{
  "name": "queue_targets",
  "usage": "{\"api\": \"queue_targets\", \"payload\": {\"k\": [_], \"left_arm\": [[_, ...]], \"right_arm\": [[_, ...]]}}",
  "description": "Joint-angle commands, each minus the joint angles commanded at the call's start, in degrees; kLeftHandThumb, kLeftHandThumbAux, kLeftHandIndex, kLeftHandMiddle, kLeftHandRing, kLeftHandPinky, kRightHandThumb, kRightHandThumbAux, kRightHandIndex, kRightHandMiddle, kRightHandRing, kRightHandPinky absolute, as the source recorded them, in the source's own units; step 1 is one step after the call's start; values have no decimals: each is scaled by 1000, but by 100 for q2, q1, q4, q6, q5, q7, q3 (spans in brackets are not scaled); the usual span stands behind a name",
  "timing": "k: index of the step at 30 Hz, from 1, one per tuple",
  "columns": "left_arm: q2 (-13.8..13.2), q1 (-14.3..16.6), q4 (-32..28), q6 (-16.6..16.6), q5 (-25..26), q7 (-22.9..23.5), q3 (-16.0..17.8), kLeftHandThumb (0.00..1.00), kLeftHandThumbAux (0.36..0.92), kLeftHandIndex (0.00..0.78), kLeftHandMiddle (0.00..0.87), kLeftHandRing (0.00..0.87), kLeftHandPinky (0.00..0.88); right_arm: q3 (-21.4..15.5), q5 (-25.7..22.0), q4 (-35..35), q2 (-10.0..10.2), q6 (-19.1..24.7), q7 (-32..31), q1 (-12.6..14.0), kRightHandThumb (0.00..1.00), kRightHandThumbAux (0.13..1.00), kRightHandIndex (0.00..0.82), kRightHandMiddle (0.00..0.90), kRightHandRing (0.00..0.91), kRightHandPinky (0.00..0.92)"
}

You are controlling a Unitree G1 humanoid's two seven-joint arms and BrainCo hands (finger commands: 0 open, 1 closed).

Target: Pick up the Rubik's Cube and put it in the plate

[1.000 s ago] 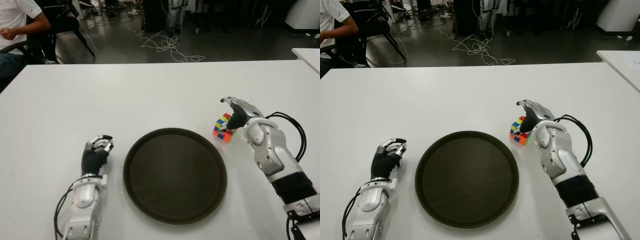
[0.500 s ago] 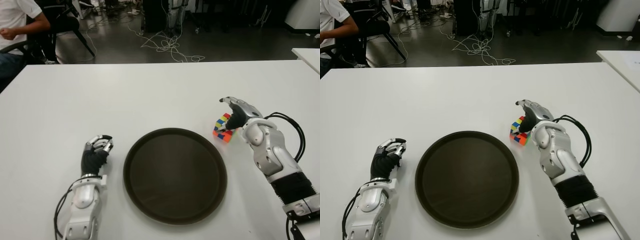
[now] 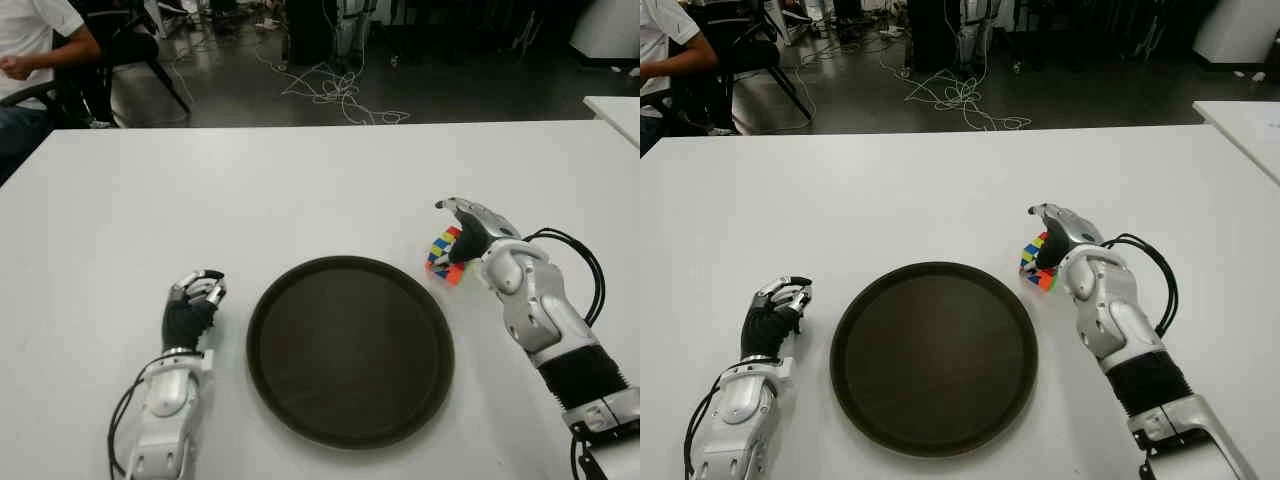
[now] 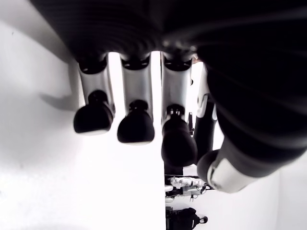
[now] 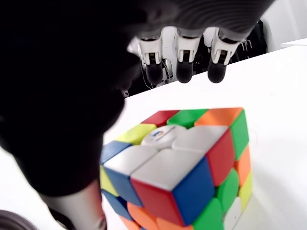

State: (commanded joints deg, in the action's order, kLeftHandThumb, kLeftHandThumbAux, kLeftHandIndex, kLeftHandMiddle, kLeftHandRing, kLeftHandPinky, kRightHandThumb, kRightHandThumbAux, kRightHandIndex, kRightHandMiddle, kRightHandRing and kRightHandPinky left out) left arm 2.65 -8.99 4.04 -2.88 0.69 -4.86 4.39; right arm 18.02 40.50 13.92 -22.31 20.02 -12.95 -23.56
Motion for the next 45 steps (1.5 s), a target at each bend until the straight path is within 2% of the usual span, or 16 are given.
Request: {"api": "queue_targets", "payload": {"k": [20, 29, 45], "left_arm": [[19, 3, -22, -12, 45, 1, 17, 710, 704, 444, 812, 819, 811], [35, 25, -63, -116, 53, -42, 36, 710, 704, 444, 811, 820, 819], [39, 16, -54, -75, 49, -27, 44, 711, 704, 444, 816, 827, 817]], "right_arm": [[84, 7, 29, 22, 113, -114, 27, 0, 840, 6, 11, 9, 23], [143, 4, 201, 46, 8, 68, 78, 0, 833, 48, 26, 37, 63], [223, 6, 312, -7, -30, -29, 32, 0, 811, 45, 20, 33, 65]]}}
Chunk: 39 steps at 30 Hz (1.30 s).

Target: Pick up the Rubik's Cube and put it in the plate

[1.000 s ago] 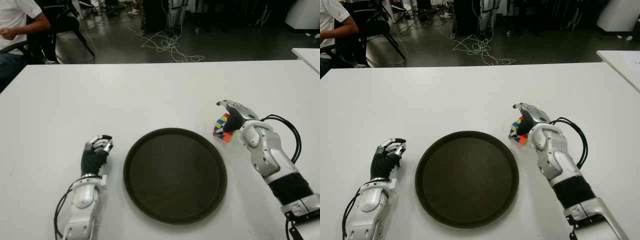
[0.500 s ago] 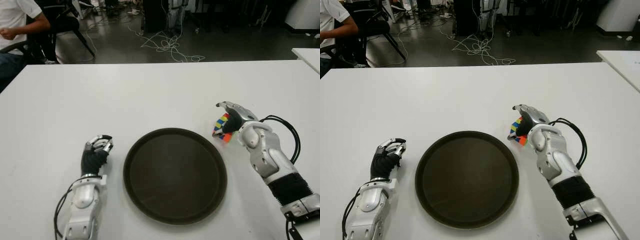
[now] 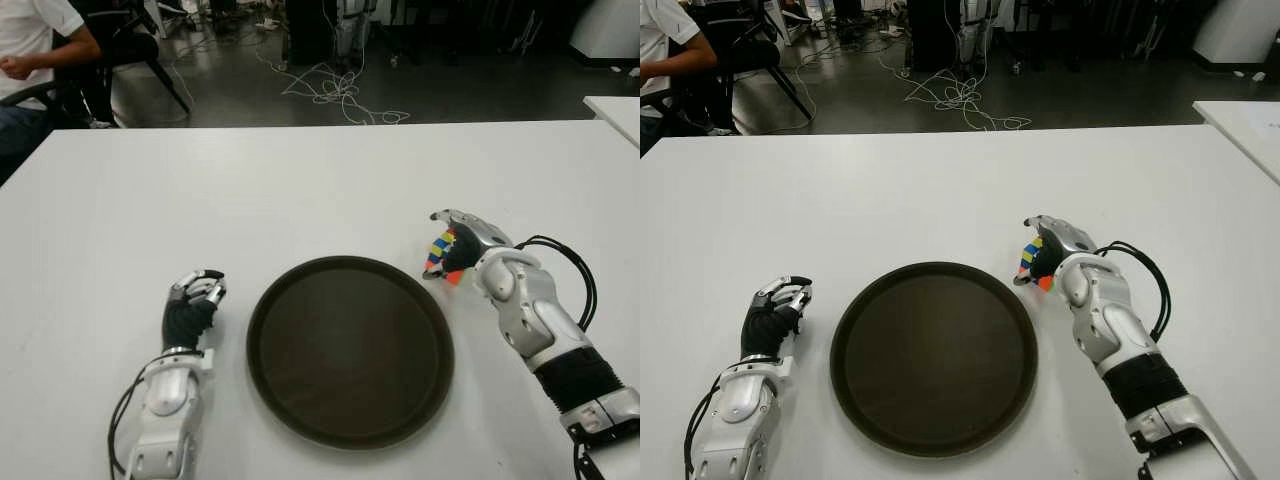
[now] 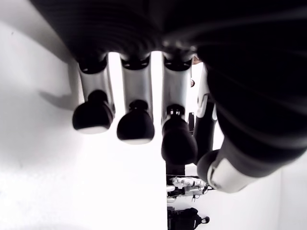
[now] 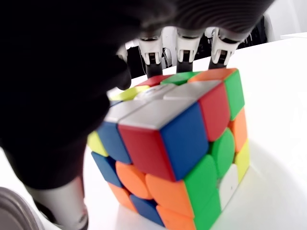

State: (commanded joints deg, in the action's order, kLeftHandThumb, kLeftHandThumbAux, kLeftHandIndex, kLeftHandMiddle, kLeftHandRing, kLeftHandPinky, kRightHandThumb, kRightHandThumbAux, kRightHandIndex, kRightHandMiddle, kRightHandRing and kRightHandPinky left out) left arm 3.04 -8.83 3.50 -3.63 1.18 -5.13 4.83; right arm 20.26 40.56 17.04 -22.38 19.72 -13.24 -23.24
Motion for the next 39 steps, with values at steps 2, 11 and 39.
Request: {"api": "queue_targets", "payload": {"k": [2, 11, 39], "left_arm": [[-3, 2, 1, -3, -6, -1, -2, 711, 704, 444, 813, 823, 814], [-4, 42, 58, -20, -17, -39, 23, 711, 704, 444, 812, 824, 819], [-27, 79, 112, 43, 27, 20, 48, 710, 704, 444, 820, 828, 823]], "right_arm": [[1, -4, 4, 3, 10, -6, 3, 0, 812, 41, 15, 27, 58], [-25, -31, 50, 11, 7, 43, 34, 0, 820, 45, 14, 19, 48], [-36, -65, -110, -62, 219, -159, 141, 0, 811, 0, 0, 0, 8]]}}
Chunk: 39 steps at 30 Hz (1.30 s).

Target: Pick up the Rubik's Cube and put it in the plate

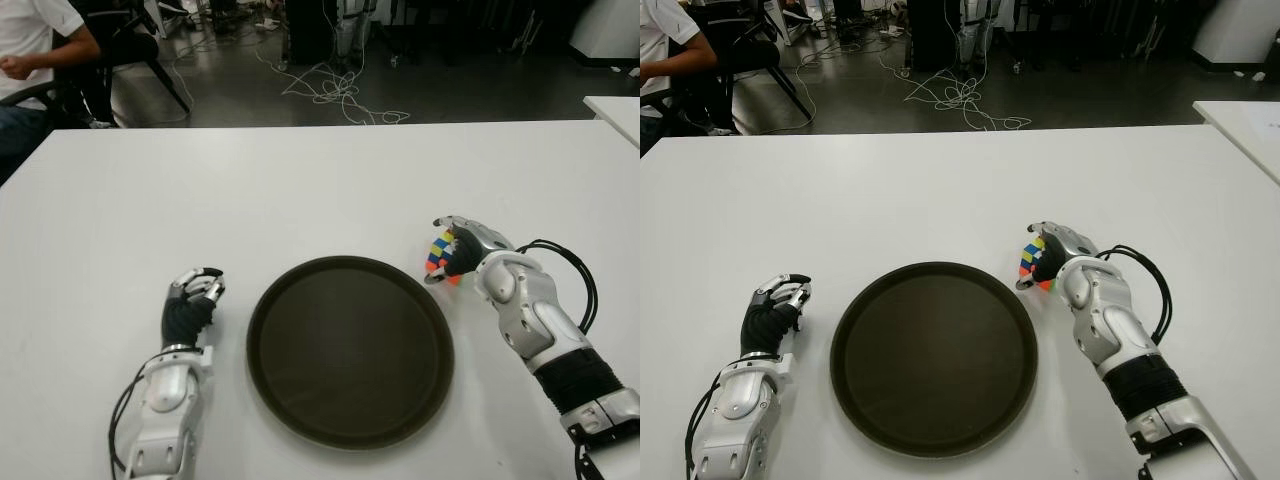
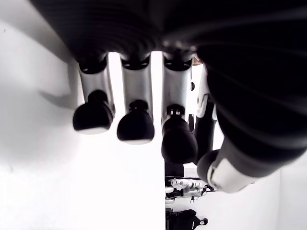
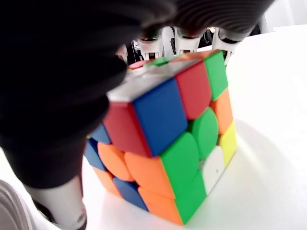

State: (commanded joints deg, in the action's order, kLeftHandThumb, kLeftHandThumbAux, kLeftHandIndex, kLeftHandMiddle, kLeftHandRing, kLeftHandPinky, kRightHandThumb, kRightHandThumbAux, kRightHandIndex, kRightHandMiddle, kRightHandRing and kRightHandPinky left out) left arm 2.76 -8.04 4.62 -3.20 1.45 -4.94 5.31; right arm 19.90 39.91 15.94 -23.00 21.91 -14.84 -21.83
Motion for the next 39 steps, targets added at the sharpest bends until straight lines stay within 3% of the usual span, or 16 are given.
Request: {"api": "queue_targets", "payload": {"k": [9, 20, 39], "left_arm": [[-4, 9, -7, -61, -23, -31, 8, 710, 704, 444, 814, 825, 818], [9, -21, -58, -26, -32, -23, -7, 710, 705, 444, 818, 827, 820], [24, -32, -105, -134, -2, -29, 9, 709, 705, 443, 817, 822, 814]], "right_arm": [[-117, -89, -43, -45, 30, 45, 113, 0, 855, 0, 0, 0, 5], [-143, -77, -187, -92, 177, -17, 187, 0, 853, 0, 1, 0, 3], [-212, -129, -233, -117, 28, 28, 264, 0, 858, 0, 11, 8, 16]]}}
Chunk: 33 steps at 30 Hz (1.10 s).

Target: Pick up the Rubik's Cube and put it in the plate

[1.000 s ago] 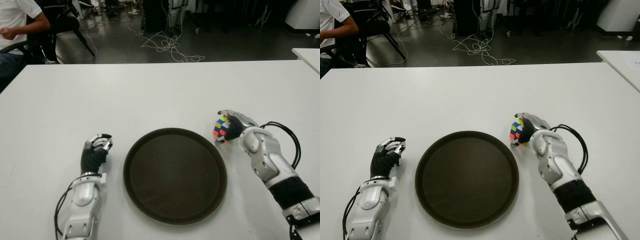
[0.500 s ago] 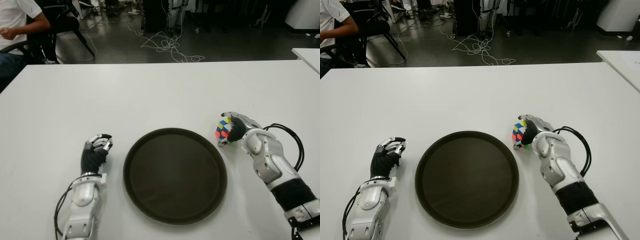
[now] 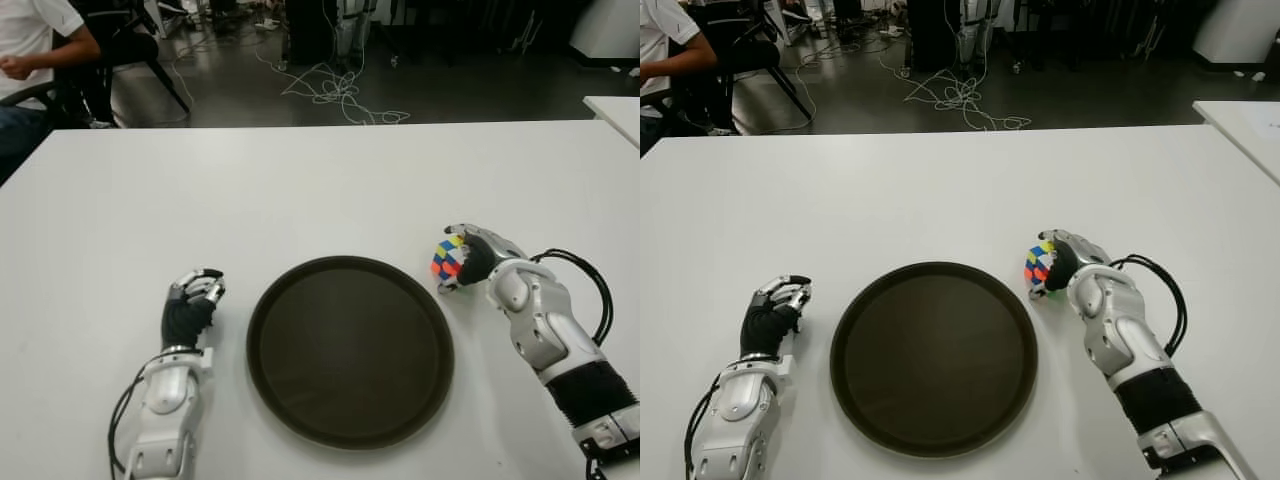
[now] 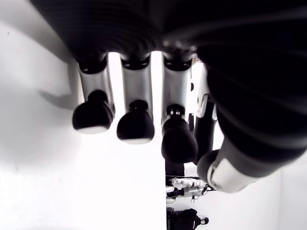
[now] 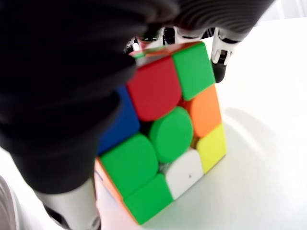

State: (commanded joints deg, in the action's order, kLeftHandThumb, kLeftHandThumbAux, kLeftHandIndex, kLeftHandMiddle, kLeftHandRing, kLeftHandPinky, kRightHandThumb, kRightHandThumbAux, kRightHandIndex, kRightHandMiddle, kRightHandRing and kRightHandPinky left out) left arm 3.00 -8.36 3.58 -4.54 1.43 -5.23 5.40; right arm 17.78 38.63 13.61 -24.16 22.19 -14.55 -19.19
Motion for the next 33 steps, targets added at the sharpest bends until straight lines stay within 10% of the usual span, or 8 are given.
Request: {"api": "queue_targets", "payload": {"k": [23, 33], "left_arm": [[-12, -10, -1, 63, -34, 4, -27, 710, 704, 444, 819, 827, 819], [-17, -12, -6, 36, -65, -15, -28, 711, 704, 444, 814, 821, 815]], "right_arm": [[-150, -119, -10, 104, -71, 252, 45, 0, 857, 29, 55, 45, 43], [-407, -425, 120, 269, -347, 851, 122, 6, 857, 271, 291, 309, 365]]}}
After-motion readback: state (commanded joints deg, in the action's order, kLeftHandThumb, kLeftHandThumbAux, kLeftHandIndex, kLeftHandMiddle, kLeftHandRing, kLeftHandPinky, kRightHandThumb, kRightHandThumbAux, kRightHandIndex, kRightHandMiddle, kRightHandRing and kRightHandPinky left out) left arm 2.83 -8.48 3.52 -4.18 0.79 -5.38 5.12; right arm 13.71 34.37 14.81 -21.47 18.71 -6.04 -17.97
